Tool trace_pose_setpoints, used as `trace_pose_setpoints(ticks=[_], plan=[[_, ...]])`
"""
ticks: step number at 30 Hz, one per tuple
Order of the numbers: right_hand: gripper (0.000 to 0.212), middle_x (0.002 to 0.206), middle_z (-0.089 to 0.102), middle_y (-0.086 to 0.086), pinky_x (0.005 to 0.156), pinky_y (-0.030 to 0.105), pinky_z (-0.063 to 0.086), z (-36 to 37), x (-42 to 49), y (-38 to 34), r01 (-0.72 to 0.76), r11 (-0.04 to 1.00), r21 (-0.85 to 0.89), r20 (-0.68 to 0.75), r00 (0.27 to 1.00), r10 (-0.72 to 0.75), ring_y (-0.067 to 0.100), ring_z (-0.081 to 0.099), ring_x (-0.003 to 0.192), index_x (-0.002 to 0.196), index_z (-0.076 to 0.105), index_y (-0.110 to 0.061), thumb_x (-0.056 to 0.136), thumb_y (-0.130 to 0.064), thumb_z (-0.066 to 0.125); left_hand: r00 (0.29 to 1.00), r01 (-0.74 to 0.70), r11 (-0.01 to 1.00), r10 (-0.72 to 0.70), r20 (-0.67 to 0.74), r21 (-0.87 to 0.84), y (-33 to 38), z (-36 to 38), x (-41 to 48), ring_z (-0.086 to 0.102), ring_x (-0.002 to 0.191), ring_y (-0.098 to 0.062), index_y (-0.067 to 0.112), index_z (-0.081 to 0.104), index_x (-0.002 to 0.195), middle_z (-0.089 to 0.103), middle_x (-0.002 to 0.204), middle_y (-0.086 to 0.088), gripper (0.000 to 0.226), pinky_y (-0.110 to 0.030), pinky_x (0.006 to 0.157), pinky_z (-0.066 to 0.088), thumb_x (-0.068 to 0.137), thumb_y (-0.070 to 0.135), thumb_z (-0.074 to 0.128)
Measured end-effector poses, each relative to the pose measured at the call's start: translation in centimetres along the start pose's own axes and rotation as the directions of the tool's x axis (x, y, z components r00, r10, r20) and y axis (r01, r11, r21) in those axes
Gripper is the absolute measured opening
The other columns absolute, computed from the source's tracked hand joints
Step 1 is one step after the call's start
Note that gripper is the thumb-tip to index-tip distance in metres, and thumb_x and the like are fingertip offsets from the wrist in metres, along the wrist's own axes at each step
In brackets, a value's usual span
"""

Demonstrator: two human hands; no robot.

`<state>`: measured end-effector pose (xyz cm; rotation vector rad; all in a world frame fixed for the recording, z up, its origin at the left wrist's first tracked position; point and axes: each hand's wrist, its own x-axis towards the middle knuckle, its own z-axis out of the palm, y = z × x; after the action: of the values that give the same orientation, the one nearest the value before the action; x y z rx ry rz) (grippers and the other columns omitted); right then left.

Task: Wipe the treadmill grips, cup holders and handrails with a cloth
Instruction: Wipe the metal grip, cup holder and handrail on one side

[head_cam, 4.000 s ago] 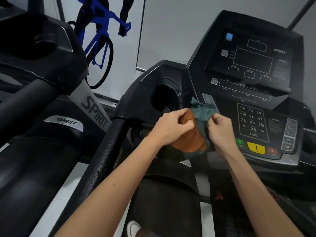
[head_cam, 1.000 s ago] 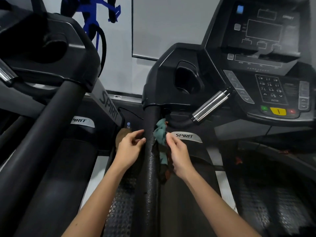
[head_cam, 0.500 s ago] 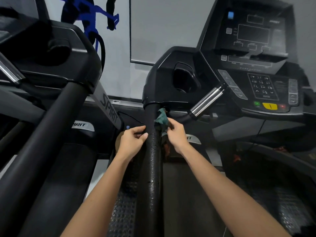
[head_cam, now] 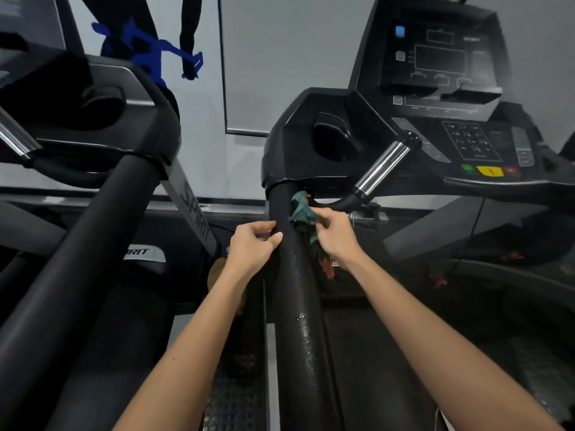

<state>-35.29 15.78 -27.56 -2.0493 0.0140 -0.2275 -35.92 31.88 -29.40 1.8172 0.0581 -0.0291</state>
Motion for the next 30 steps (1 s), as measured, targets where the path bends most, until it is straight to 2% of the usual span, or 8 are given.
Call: trace_pose_setpoints(ticks=[4,8,13,16,19,21,26,30], plan=[[0.041,0.110,0.065,0.001,0.097,0.032,0.048,0.6,0.8,0.0,0.029,0.999,0.027,-0.006,1.000,-0.029,0.016,0.059,0.107,0.120,0.061,-0.008,0.089,0.011,0.044,0.997,-0.059,0.998,0.060,0.049,-0.022,-0.5,-0.7,0.8,0.067,0.091,-0.018,0.019,0.065,0.114,0.066,0.109,0.001,0.035,-0.039,0.085,0.056,0.081,0.026,0.072],[0.038,0.103,0.065,-0.007,0.078,0.008,0.047,-0.1,-2.6,0.0,0.056,0.996,0.076,-0.031,0.998,-0.053,0.006,0.060,0.095,0.118,0.063,-0.013,0.090,0.008,0.048,0.985,-0.127,0.990,0.134,0.109,-0.068,-1.0,-1.1,1.3,0.065,0.086,-0.013,0.015,0.066,0.111,0.066,0.105,0.001,0.034,-0.036,0.087,0.054,0.079,0.023,0.073],[0.040,0.092,0.071,-0.017,0.081,0.013,0.049,-1.8,-8.2,0.5,0.112,0.990,0.083,0.044,0.992,-0.116,-0.002,0.065,0.093,0.096,0.068,-0.027,0.085,0.009,0.056,0.970,-0.194,0.979,0.202,0.133,-0.068,-1.4,-1.2,1.7,0.063,0.101,-0.016,0.018,0.066,0.110,0.068,0.105,-0.002,0.032,-0.036,0.095,0.050,0.079,0.024,0.073],[0.033,0.103,0.070,-0.006,0.087,0.018,0.050,-1.0,-6.8,0.4,0.121,0.990,0.076,-0.007,0.993,-0.121,0.005,0.064,0.100,0.105,0.068,-0.018,0.089,0.007,0.053,0.960,-0.231,0.968,0.243,0.142,-0.099,-1.5,-1.2,1.6,0.059,0.108,-0.014,0.017,0.058,0.124,0.062,0.117,0.002,0.045,-0.028,0.093,0.047,0.081,0.023,0.072],[0.034,0.116,0.062,0.001,0.083,0.003,0.044,0.0,-3.2,-1.0,0.130,0.990,-0.050,-0.021,0.991,-0.131,0.009,0.056,0.104,0.119,0.060,-0.010,0.092,0.005,0.047,0.952,-0.249,0.962,0.264,0.157,-0.110,-1.3,-1.4,1.6,0.051,0.110,-0.009,0.018,0.051,0.132,0.056,0.129,-0.001,0.053,-0.021,0.088,0.046,0.082,0.019,0.070],[0.036,0.115,0.058,-0.001,0.074,-0.003,0.040,0.5,-0.7,-2.5,0.147,0.980,-0.130,0.019,0.989,-0.146,0.008,0.052,0.104,0.126,0.055,-0.008,0.093,0.003,0.045,0.947,-0.218,0.966,0.244,0.209,-0.139,-0.9,-1.4,1.9,0.045,0.109,-0.006,0.017,0.045,0.137,0.051,0.134,-0.003,0.059,-0.011,0.072,0.047,0.083,0.015,0.069],[0.034,0.110,0.051,-0.001,0.065,-0.004,0.038,1.3,2.3,-3.8,0.153,0.971,-0.185,0.013,0.988,-0.153,0.008,0.049,0.097,0.121,0.058,-0.003,0.092,0.006,0.043,0.935,-0.144,0.972,0.194,0.296,-0.185,-0.6,-1.7,2.7,0.044,0.118,-0.010,0.018,0.041,0.140,0.048,0.136,-0.002,0.064,-0.018,0.074,0.049,0.082,0.012,0.069],[0.035,0.116,0.055,0.001,0.077,0.004,0.039,-0.1,0.5,-2.2,0.156,0.965,-0.213,0.003,0.987,-0.159,0.011,0.051,0.103,0.120,0.059,-0.007,0.090,0.006,0.048,0.931,-0.069,0.969,0.148,0.335,-0.236,-1.2,-1.5,3.4,0.048,0.124,-0.021,0.022,0.045,0.137,0.052,0.134,-0.010,0.062,-0.029,0.082,0.053,0.081,0.012,0.071]])
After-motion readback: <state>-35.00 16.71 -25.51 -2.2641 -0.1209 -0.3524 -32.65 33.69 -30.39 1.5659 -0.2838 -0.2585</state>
